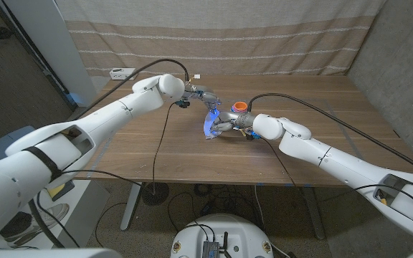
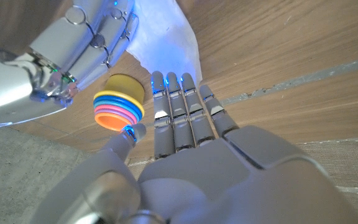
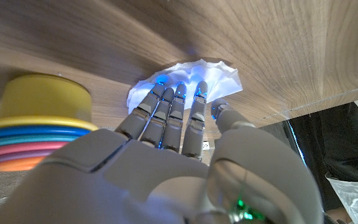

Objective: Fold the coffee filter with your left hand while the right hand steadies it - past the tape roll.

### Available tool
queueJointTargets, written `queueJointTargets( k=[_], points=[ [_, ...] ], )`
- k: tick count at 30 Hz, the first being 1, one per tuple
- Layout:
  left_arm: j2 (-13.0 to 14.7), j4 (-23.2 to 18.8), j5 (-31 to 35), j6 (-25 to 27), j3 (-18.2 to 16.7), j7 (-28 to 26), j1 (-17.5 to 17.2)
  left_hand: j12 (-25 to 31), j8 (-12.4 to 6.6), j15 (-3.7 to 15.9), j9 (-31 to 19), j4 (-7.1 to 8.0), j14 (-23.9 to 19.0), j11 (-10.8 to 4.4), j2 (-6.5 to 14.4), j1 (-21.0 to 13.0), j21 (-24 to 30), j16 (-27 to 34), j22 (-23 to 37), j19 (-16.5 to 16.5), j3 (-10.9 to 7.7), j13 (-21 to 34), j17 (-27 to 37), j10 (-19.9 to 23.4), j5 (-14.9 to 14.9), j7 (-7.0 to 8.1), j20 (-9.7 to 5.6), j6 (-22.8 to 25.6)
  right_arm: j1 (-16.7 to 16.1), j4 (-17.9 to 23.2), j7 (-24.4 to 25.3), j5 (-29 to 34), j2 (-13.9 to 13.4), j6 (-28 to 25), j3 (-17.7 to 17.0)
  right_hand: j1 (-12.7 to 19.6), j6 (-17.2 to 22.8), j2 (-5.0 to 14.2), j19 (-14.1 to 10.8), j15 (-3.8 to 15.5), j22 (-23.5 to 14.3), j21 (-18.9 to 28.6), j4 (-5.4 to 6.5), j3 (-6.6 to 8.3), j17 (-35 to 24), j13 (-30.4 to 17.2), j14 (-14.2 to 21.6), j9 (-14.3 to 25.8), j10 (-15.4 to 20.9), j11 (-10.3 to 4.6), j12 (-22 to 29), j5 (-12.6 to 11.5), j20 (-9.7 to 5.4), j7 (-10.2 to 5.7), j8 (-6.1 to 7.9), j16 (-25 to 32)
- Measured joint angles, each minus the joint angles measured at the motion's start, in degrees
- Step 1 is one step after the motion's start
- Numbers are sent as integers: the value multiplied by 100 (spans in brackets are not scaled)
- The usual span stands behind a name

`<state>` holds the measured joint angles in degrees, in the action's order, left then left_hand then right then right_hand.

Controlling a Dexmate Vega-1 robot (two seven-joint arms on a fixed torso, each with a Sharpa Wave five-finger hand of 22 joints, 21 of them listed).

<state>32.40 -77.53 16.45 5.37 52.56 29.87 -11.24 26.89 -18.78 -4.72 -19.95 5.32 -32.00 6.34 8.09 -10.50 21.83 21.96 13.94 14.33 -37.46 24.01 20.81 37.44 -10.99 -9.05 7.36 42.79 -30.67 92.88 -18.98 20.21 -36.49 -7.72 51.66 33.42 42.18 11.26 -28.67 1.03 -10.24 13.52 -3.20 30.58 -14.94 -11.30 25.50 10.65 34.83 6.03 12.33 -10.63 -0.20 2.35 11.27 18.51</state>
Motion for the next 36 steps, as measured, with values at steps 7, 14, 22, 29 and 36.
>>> queueJointTargets(
  k=[7, 14, 22, 29, 36],
  points=[
    [-27, -17, 161, 127, 24, -94, 33, 130, -94, -30, -156, -23, -35, 33, 29, -89, 64, 157, 94, 0, -23, 192, 240, 29, 0, -2, 0, 1, -7, -17, 9, 0, -5, 37, -7, 0, 1, 0, 1, 0, -1, -3, 0, 0, -12, 0, 0, 0, 8, -10, 0, 0, 0, 1, 0, 0],
    [-150, 157, 334, 155, 190, -75, 189, 171, -138, -17, -312, 44, 370, 59, 29, -89, 99, 88, 139, -92, 44, 371, 388, -251, 0, -45, -92, -103, -25, -22, 32, -21, -13, 68, -28, 31, 31, -32, -22, 0, -1, -21, -24, 24, -12, 0, -1, 0, 8, -10, 0, 0, 22, 10, 0, 0],
    [-265, 295, 645, 233, 459, 111, 363, -2, -32, 92, -325, 94, 790, -22, 17, -14, 151, -291, 105, -78, 50, 368, 216, -742, 41, -51, -105, -363, -41, -26, 49, -50, -18, 79, -48, 31, 31, -32, -22, 0, -3, -32, -24, 24, -11, 0, -2, 1, 8, -11, 0, 0, 23, 10, 0, -1],
    [-324, 320, 920, 318, 668, 250, 474, -248, 157, 184, -138, 68, 964, -94, -16, 19, 151, -563, 20, -102, -21, 190, -75, -897, 41, 40, -207, -512, -35, -63, 52, -77, -14, 122, -55, 31, 31, -32, -31, 0, -6, -33, -24, 24, -11, 0, -2, 1, 40, 20, 0, 0, 33, 10, 0, -5],
    [-383, 400, 1046, 353, 784, 411, 535, -474, 378, 208, 74, 21, 1126, -103, -46, 49, 151, -799, -64, -142, -68, -5, -392, -1025, 66, 67, -247, -686, -9, -109, 52, -89, 3, 154, -55, 31, 30, -32, -32, 0, -8, -33, -24, 24, -10, 0, -2, 1, 41, 20, 0, 0, 34, 10, 0, -5]
  ],
)
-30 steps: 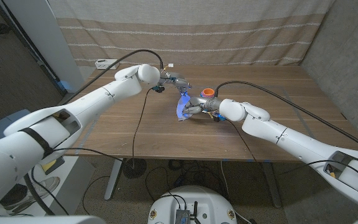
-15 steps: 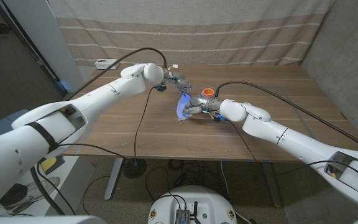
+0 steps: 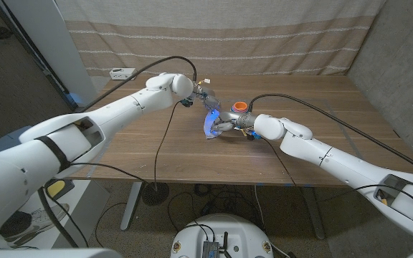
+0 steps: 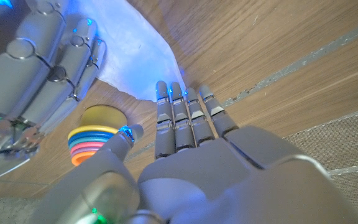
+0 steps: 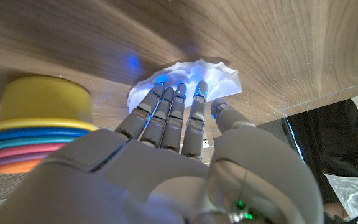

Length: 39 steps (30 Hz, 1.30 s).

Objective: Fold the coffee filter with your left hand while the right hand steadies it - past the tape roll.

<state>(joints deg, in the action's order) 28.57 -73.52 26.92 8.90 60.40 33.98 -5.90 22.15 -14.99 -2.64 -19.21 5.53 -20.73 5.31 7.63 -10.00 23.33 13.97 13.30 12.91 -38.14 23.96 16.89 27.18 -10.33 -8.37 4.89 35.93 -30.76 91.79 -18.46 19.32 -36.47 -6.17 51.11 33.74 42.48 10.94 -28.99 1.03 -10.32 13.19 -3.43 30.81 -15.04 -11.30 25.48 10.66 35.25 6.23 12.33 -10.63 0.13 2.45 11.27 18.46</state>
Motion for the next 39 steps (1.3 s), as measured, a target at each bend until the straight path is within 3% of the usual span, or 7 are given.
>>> queueJointTargets(
  k=[17, 20, 26, 30, 32, 35, 39],
  points=[
    [-83, 101, 83, 28, 124, 239, 79, -138, 157, -30, 259, 48, -217, 9, -60, 181, 0, -90, -106, 83, 48, -231, -340, 116, 40, 26, 23, 39, 53, -78, -34, -12, 27, 32, 8, 0, 0, 0, 3, 0, 3, -19, 0, 0, 3, 0, -1, 1, 0, -2, 0, 0, -2, 0, 0, -2],
    [-11, -27, 89, -12, 65, 60, 5, -255, 263, 21, 347, 71, -155, -45, -30, 210, -46, -188, -133, 15, 24, -310, -445, 62, 40, 135, 90, -76, 60, -94, -37, -14, 34, 34, 12, 0, 0, 0, 3, 0, 6, -20, 0, 0, 3, 0, -1, 1, 0, -2, 0, 0, -2, 0, 0, -2],
    [156, -328, 76, -249, -134, -482, -204, -356, 292, 41, 445, 46, -42, -76, -30, 210, -121, -254, -159, -159, -5, -399, -542, -7, 41, 165, 113, -95, 78, -126, -44, -19, 47, 35, 22, 0, -1, 0, 3, 0, 9, -24, 0, 0, 3, 0, -1, 1, 7, -11, 0, 0, -2, 0, 0, -6],
    [223, -445, -23, -504, -226, -850, -298, -241, 87, 48, 504, -9, -517, -76, -30, 210, -69, -20, -151, -35, -60, -427, -494, 484, 40, 109, 46, 460, 92, -150, -48, -22, 58, 36, 32, 0, -1, 0, 4, 0, 8, -6, 0, 0, -2, 0, -1, 1, 7, -11, 0, 0, -2, 0, 0, -6],
    [390, -728, -111, -672, -531, -1015, -580, -69, -114, 57, 455, -100, -900, -30, -33, 203, 43, 241, -107, 129, -70, -381, -339, 927, 16, 42, 17, 901, 97, -160, -48, -23, 62, 36, 34, 0, -1, 0, 4, 0, 8, 4, 0, 0, -24, 0, -1, 1, 7, -11, 0, 0, -3, 0, 0, -6],
    [452, -845, -267, -893, -686, -1124, -707, 276, -425, 104, 295, -214, -1504, 48, 31, -81, 269, 693, -25, 399, -125, -226, -29, 1626, -28, -142, 3, 1544, 105, -173, -50, -24, 68, 37, 40, 0, -1, 0, 4, 0, 8, 4, 0, 0, -28, 0, -2, 1, 7, -12, 0, 0, -3, 0, 0, -6],
    [501, -941, -359, -1034, -777, -1106, -760, 608, -693, 111, 106, -231, -2130, 81, 111, -284, 582, 1110, 64, 777, -265, -44, 250, 2202, -93, -259, 11, 2088, 112, -185, -50, -24, 74, 37, 46, 0, -1, 0, 5, 0, 8, 4, 0, 0, -29, 0, -2, 1, 7, -12, 0, 0, -3, 0, 0, -6]
  ],
)
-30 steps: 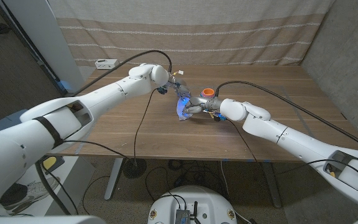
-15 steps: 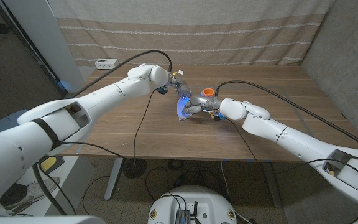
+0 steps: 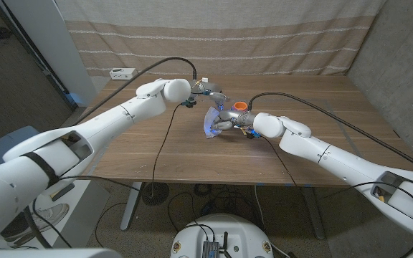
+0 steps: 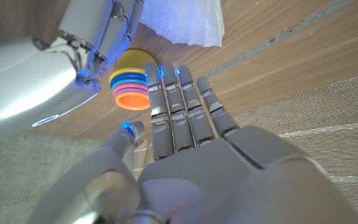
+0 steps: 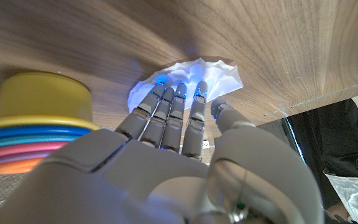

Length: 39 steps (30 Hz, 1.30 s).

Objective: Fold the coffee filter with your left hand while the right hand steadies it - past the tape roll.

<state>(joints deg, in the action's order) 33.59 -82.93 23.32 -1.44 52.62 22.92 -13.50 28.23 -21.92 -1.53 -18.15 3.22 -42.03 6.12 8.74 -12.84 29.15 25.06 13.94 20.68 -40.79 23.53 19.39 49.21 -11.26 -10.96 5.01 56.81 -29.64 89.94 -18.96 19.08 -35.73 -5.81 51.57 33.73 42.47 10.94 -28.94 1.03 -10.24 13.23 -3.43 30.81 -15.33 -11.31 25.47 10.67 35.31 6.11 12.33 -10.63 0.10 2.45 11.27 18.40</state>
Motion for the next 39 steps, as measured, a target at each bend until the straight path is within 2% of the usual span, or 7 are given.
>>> queueJointTargets(
  k=[6, 16, 23, 26, 29, 31, 39],
  points=[
    [39, -132, -36, -57, -46, 242, -9, 269, -272, 53, -184, -50, -662, -17, 65, -213, 381, 249, 68, 479, -288, 173, 61, 545, -85, -46, -38, 568, 2, -5, 0, 0, 5, -5, 6, 0, 0, 0, 1, 0, 0, 0, 0, 0, 0, 0, 0, 0, 0, 0, 0, 0, 0, 0, 0, 0],
    [142, -474, 358, 64, -18, 461, -16, 247, -311, 251, 18, -302, -1271, -141, 109, -359, 794, 214, 85, 902, -563, 12, -349, 1034, -243, 24, -235, 1079, 1, 11, -1, 1, 6, -35, 13, 0, 0, 0, 1, 0, -1, -4, 0, 0, 1, 0, -1, 0, 0, -2, 0, 0, -1, 0, 0, -1],
    [279, -770, 882, 59, 15, 352, -102, -225, 63, 462, 351, -428, -853, -263, 109, -359, 747, -277, -21, 445, -689, -359, -759, 760, -317, 253, -238, 947, -4, 41, -7, 9, 6, -68, 22, 0, 0, 0, 12, 0, -2, -18, 0, 0, 1, 0, -1, 0, 0, -2, 0, 0, -11, 0, 0, -22],
    [344, -848, 1055, -72, 13, 264, -139, -345, 161, 464, 423, -481, -694, -304, 99, -368, 745, -399, -57, 327, -702, -441, -817, 655, -317, 268, -214, 849, -5, 55, -13, 13, 6, -83, 26, 0, 0, 0, 20, 0, -2, -24, 0, 0, 2, 0, -2, 0, 0, -3, 0, 0, -19, 0, 0, -23],
    [344, -848, 1194, -220, 13, 199, -139, -409, 205, 511, 479, -594, -578, -321, 70, -397, 706, -478, -86, 263, -697, -497, -848, 609, -317, 271, -217, 847, -5, 66, -13, 13, 6, -83, 32, 0, 0, 0, 18, 0, -2, -26, 0, 0, 3, 0, -2, 0, 7, -9, 0, 0, -17, 0, 0, -23],
    [538, -1050, 1261, -292, -76, 182, -253, -450, 236, 539, 507, -639, -525, -358, 49, -418, 706, -533, -91, 244, -698, -529, -873, 571, -317, 300, -235, 818, -5, 70, -27, 27, 5, -129, 36, 0, 0, 0, 18, 0, -2, -28, 0, 0, 3, 0, -2, 1, 5, -7, 0, 0, -17, 0, 0, -23],
    [778, -1284, 1577, -715, -211, 202, -380, -497, 289, 534, 558, -671, -481, -358, 41, -427, 706, -539, -117, 215, -686, -573, -873, 572, -288, 346, -205, 802, 29, 74, -68, 60, 41, -213, 77, 0, 0, 0, 16, 1, -2, -38, 0, 0, 4, 0, -2, 0, -5, 1, 0, 0, -15, 0, 0, -35]
  ],
)
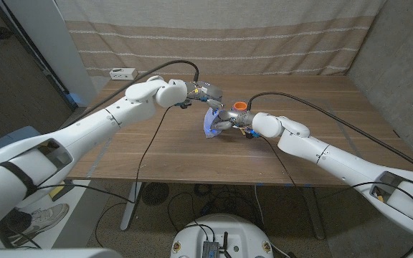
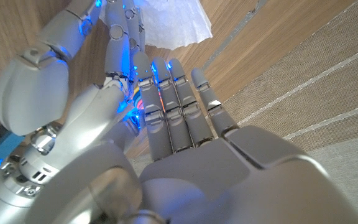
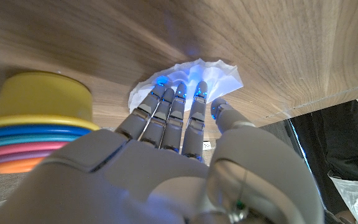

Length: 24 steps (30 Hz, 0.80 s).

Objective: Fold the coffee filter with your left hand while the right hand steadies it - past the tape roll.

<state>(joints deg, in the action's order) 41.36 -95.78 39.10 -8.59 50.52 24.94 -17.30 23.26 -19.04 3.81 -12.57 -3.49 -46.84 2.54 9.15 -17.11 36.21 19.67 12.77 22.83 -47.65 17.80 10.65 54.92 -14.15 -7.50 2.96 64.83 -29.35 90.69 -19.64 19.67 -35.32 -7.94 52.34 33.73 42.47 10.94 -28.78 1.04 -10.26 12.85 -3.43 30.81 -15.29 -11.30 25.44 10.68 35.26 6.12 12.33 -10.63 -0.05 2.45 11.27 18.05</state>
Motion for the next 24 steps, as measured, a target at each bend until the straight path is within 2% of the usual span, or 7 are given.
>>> queueJointTargets(
  k=[3, 4, 9, 11, 15, 21, 24],
  points=[
    [0, 0, 107, -115, 0, 15, 0, 0, 2, 0, 9, -14, 0, -14, 0, 0, 0, -44, -12, 0, -14, -26, -27, -14, 0, 8, 0, 8, 22, -1, -27, 20, 22, -34, 24, 0, 0, 0, -1, 0, 0, -9, 0, 0, 1, 0, -1, 0, -20, 0, 0, 0, 1, 0, -27, -9],
    [98, -111, 173, -172, -69, 17, -68, -26, 33, 10, 26, -37, 13, -44, 0, 0, 0, -64, -24, 4, -14, -45, -27, -40, 0, 8, -4, 9, 28, -1, -29, 22, 28, -37, 32, 0, 0, 0, -1, 0, 0, -10, 0, 0, 1, 0, -1, 0, -20, 0, 0, 0, 2, 0, -27, -9],
    [131, -146, 370, -307, -96, 27, -93, -103, 95, 57, 70, -92, 87, -82, 0, 0, 6, -173, -53, 34, -47, -105, -78, -41, 16, 8, -94, 8, 72, -9, -38, 29, 66, -53, 76, 0, 0, 0, -1, -1, 2, -10, 0, 0, 0, 0, -2, 0, -21, 1, 0, 0, 3, 0, -27, -11],
    [243, -236, 439, -347, -211, 39, -218, -124, 133, 54, 86, -92, 91, -82, 0, 0, 42, -192, -53, 85, -47, -131, -80, -40, 44, 8, -145, 8, 92, -17, -94, 68, 82, -123, 95, 0, 0, 0, -2, 0, 2, -6, 0, 0, -2, 0, -2, 0, -20, 1, 0, 0, 3, 0, -27, -11],
    [243, -236, 561, -422, -211, 93, -218, -145, 133, 95, 112, -120, 49, -100, 0, 0, 67, -237, -80, 139, -74, -169, -80, -22, 50, 38, -200, 39, 127, -32, -94, 68, 114, -123, 128, 0, 0, 0, -2, 0, 2, 1, 0, 0, -4, 0, -2, 0, -16, 4, 0, 0, 4, 0, -27, -11],
    [246, -98, 622, -530, -269, 208, -322, -236, 243, 130, 138, -151, 64, -139, 0, 0, 88, -356, -106, 178, -98, -232, -106, -68, 51, 69, -239, 65, 156, -41, -132, 104, 146, -220, 165, 0, 0, 0, -3, 1, 3, 2, 0, 0, -4, 0, -3, 0, -15, 4, 0, 0, 5, 0, -27, -27],
    [246, -98, 629, -538, -269, 267, -322, -329, 330, 91, 139, -151, 219, -68, 0, 0, 88, -461, -133, 178, -98, -279, -103, -180, 88, 77, -238, -66, 163, -40, -132, 104, 152, -220, 176, 0, 0, 0, -4, 1, 4, 2, 0, 0, -4, 0, -3, 0, -14, 3, 0, 0, 5, 0, -27, -32]
  ],
)
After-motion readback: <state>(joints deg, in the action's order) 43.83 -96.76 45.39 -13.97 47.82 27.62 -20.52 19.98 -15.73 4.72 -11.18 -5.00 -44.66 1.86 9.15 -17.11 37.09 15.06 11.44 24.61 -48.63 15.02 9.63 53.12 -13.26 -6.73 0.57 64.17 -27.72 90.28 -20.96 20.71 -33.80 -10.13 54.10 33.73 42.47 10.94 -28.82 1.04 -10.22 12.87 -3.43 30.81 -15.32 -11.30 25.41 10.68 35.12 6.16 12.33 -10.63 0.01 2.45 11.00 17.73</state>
